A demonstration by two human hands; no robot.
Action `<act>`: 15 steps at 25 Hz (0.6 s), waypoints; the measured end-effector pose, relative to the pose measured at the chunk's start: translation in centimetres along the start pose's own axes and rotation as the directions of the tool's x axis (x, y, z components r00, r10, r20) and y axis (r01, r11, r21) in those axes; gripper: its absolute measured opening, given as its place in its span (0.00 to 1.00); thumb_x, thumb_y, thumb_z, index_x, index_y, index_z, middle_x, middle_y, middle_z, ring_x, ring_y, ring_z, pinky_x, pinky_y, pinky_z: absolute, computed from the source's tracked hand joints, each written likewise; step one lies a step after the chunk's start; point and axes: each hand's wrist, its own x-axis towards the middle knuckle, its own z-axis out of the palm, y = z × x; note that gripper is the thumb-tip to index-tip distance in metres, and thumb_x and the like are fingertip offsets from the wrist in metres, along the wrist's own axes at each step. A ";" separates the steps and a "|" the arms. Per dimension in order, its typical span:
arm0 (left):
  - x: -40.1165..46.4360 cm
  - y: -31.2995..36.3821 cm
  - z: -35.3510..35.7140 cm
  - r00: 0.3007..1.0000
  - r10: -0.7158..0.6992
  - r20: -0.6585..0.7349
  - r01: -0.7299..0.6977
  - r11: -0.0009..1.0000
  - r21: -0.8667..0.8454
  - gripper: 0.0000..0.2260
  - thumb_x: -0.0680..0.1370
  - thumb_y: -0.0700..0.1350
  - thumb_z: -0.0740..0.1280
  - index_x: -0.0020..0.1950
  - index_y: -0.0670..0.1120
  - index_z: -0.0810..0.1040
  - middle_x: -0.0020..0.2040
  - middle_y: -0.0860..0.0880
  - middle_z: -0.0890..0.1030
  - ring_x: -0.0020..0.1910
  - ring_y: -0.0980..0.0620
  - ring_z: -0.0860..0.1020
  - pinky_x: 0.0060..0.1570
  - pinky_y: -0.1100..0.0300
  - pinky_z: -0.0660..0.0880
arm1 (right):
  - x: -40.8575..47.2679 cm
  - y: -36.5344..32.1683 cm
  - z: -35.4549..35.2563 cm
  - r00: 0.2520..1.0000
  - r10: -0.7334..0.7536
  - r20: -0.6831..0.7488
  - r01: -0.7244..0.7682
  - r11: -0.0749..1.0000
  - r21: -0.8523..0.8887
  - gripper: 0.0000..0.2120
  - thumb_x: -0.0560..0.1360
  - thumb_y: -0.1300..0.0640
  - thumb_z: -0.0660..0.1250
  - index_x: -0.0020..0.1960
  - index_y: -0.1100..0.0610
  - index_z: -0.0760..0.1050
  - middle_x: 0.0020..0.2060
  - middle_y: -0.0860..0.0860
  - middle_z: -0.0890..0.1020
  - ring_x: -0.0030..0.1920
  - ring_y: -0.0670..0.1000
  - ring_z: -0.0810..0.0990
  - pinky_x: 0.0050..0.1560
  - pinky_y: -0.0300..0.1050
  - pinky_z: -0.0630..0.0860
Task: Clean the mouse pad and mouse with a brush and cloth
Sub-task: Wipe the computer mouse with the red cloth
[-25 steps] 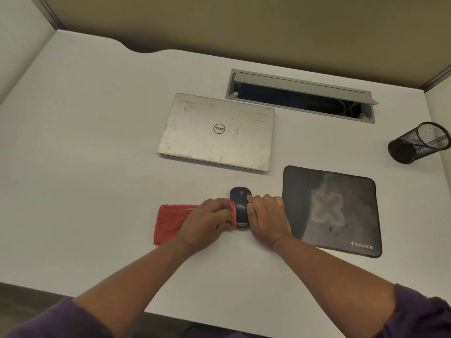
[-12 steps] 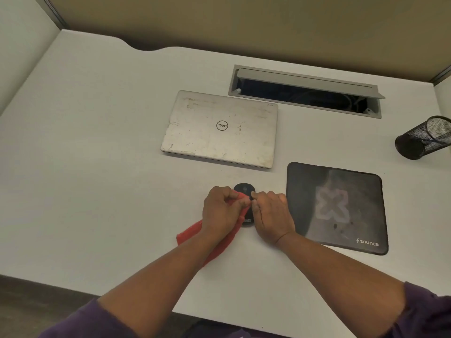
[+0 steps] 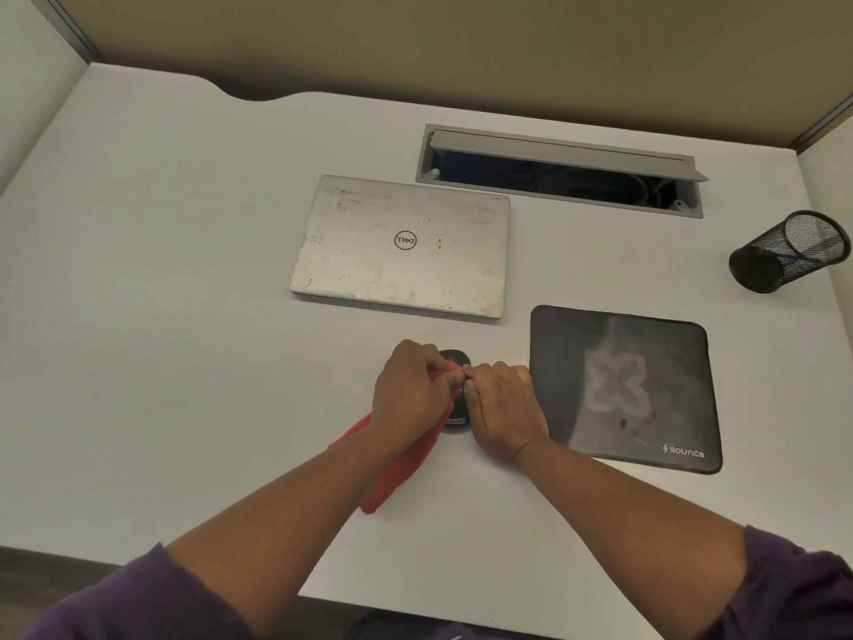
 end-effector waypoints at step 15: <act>7.3 3.5 -1.8 0.888 -0.047 0.457 -0.065 0.972 0.226 0.10 0.67 0.49 0.80 0.39 0.49 0.81 0.40 0.57 0.86 0.43 0.57 0.83 0.48 0.54 0.81 | 0.1 0.2 0.5 0.998 -0.035 -0.053 0.032 0.999 -0.040 0.11 0.81 0.50 0.50 0.51 0.52 0.70 0.36 0.51 0.76 0.38 0.54 0.70 0.46 0.51 0.62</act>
